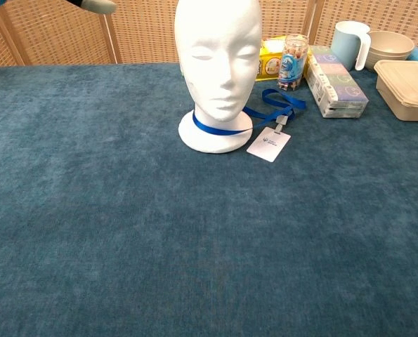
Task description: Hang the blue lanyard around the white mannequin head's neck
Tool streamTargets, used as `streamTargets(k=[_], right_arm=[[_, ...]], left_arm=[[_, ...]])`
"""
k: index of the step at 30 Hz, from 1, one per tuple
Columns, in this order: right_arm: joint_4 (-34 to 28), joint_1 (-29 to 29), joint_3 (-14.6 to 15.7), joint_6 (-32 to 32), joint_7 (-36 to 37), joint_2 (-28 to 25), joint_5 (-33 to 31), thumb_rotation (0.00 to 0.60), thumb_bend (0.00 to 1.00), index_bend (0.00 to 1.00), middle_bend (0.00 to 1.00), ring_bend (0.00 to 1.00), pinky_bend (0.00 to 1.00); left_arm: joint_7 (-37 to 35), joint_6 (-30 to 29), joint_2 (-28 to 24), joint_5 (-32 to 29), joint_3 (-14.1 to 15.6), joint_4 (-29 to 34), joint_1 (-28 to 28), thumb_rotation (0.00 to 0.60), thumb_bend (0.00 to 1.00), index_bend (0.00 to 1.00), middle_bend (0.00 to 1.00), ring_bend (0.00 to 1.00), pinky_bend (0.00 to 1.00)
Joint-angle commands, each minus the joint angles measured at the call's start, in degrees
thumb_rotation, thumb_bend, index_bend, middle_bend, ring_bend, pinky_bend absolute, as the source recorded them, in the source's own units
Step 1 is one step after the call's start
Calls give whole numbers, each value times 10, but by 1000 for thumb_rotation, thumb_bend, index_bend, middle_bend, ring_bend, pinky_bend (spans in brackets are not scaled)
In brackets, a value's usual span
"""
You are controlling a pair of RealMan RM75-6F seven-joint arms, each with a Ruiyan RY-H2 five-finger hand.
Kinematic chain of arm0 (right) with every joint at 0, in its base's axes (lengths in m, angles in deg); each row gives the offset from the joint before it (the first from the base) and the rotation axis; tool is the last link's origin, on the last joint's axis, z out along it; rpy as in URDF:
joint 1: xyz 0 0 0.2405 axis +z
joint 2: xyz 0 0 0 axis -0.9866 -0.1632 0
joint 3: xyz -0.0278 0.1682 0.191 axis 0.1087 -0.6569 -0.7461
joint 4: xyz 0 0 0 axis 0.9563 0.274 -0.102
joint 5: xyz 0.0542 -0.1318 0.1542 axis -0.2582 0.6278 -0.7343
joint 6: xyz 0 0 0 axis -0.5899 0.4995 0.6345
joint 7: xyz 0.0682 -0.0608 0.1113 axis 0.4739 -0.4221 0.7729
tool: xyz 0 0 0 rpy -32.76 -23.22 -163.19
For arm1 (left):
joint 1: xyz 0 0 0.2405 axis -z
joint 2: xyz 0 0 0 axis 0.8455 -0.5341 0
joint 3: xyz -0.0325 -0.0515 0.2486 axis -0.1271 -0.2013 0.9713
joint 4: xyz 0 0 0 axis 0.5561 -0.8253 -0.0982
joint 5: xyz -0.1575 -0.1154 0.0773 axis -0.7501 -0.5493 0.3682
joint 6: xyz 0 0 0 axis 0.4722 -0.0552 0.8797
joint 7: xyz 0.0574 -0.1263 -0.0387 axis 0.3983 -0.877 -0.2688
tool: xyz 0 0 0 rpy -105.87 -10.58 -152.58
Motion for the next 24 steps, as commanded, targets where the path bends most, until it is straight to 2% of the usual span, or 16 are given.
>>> streamTargets(k=[1, 5, 10, 14, 20, 22, 24], right_arm=[[-17, -23, -11, -4, 41, -10, 47, 348, 385, 231, 222, 222, 266], [-30, -60, -19, -70, 90, -4, 118, 351, 386, 279, 292, 270, 300], [-47, -109, -6, -151, 131, 5, 195, 353, 386, 346, 354, 343, 366], [-66, -153, 17, -219, 143, 7, 248, 354, 396, 389, 397, 383, 395], [-99, -210, 62, -291, 124, 1, 301, 351, 424, 412, 410, 392, 405], [-107, -229, 81, -306, 118, -3, 320, 349, 438, 419, 415, 396, 405], [-111, -236, 87, -312, 117, -5, 328, 347, 444, 425, 420, 404, 405]], left_arm=[[-16, -10, -22, 16, 9, 23, -21, 405, 186, 270, 296, 162, 201], [-34, -27, -64, 45, 31, 72, -62, 402, 188, 270, 296, 163, 201], [-62, -54, -107, 89, 64, 118, -116, 403, 191, 270, 296, 170, 203], [-102, -84, -139, 132, 101, 146, -174, 399, 194, 270, 296, 171, 204], [-156, -121, -162, 192, 156, 142, -249, 402, 195, 280, 296, 171, 204], [-171, -141, -166, 213, 173, 137, -275, 402, 195, 284, 296, 172, 204], [-177, -149, -166, 225, 178, 134, -285, 401, 195, 290, 296, 172, 204]])
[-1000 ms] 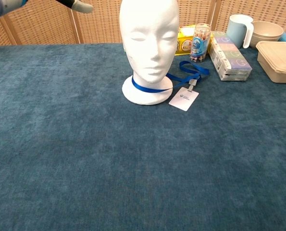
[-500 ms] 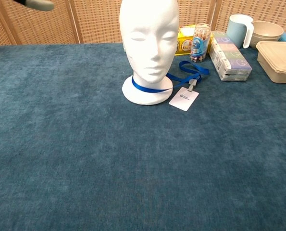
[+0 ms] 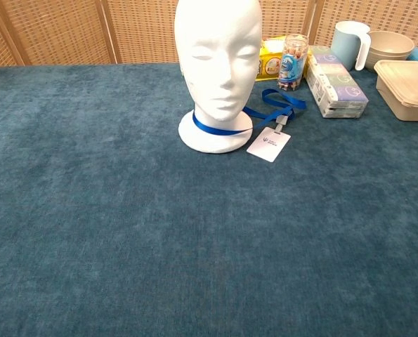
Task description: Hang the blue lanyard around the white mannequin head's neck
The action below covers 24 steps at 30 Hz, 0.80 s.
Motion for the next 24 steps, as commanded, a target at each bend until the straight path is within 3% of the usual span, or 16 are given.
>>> streamTargets(k=[1, 14, 24], right_arm=[[-15, -27, 24, -23, -9, -7, 26, 349, 444, 427, 423, 408, 405], [-26, -143, 123, -141, -99, -3, 104, 356, 445, 467, 461, 431, 416], [-43, -220, 174, -202, -171, -7, 127, 351, 447, 487, 523, 502, 475]], left_arm=[[-22, -29, -8, 33, 25, -9, -34, 401, 195, 295, 296, 173, 204], [-76, -125, 7, 120, 77, -62, -150, 406, 195, 361, 320, 211, 204], [-31, -162, 33, 149, 101, -69, -206, 402, 194, 385, 345, 240, 204]])
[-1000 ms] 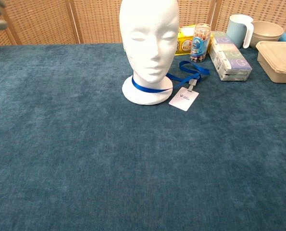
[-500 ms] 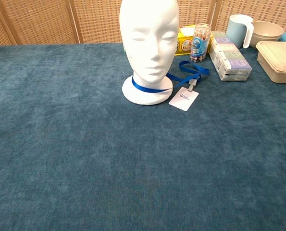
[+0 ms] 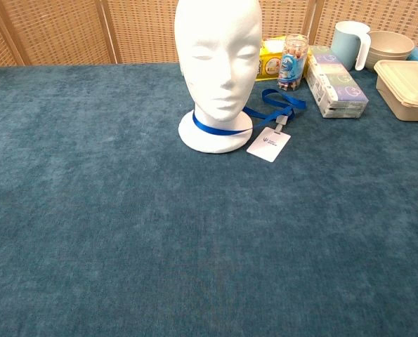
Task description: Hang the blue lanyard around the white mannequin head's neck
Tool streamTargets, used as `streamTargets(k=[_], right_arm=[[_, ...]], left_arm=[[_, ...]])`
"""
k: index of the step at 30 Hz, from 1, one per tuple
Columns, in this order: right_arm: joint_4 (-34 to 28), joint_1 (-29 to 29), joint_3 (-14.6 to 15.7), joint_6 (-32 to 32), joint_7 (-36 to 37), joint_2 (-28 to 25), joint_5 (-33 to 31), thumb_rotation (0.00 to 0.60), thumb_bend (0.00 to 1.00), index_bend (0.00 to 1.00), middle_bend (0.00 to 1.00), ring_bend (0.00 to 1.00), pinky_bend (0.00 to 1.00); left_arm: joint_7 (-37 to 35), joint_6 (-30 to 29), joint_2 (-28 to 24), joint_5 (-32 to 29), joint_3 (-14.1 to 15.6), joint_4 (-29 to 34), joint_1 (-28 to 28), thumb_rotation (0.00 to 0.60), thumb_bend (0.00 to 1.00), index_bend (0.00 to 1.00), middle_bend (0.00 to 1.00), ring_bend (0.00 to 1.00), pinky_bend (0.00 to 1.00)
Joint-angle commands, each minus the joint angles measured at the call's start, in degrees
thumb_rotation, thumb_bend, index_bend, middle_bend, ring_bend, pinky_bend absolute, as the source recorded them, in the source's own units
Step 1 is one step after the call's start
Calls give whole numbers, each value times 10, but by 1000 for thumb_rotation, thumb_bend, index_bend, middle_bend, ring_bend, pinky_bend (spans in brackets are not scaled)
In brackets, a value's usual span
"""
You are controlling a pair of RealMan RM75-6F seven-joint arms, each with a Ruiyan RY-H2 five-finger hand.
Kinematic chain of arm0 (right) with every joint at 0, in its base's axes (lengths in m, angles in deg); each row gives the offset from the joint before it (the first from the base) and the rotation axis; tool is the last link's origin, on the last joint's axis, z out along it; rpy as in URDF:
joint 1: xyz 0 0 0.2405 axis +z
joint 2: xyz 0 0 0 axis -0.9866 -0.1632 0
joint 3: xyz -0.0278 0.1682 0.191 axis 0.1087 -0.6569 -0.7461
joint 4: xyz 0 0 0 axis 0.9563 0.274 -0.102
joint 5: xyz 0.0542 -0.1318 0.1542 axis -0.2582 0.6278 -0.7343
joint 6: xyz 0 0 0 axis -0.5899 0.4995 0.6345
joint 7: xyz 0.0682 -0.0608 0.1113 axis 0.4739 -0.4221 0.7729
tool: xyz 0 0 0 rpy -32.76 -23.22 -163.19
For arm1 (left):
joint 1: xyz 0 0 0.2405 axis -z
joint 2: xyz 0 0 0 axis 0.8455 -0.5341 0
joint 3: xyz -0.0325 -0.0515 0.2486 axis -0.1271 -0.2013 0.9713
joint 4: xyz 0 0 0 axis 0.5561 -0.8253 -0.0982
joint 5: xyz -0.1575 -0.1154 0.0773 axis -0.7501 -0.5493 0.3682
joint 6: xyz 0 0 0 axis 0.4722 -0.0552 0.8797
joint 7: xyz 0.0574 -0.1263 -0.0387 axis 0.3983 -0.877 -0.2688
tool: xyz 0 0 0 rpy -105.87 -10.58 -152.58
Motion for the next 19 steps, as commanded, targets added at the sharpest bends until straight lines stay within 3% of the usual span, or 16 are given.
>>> streamTargets(k=[1, 9, 19], right_arm=[[-10, -27, 18, -15, -23, -6, 0, 352, 446, 488, 523, 501, 475], [-8, -65, 24, -41, -19, -6, 18, 352, 445, 508, 524, 501, 473], [-4, -77, 14, -31, -8, -3, 21, 353, 446, 520, 528, 503, 471]], left_arm=[[7, -3, 8, 4, 6, 5, -13, 401, 194, 387, 347, 243, 204], [40, -5, 4, 13, 2, 30, -28, 401, 194, 397, 354, 255, 204], [62, -7, -7, 21, -8, 52, -38, 404, 194, 397, 354, 255, 204]])
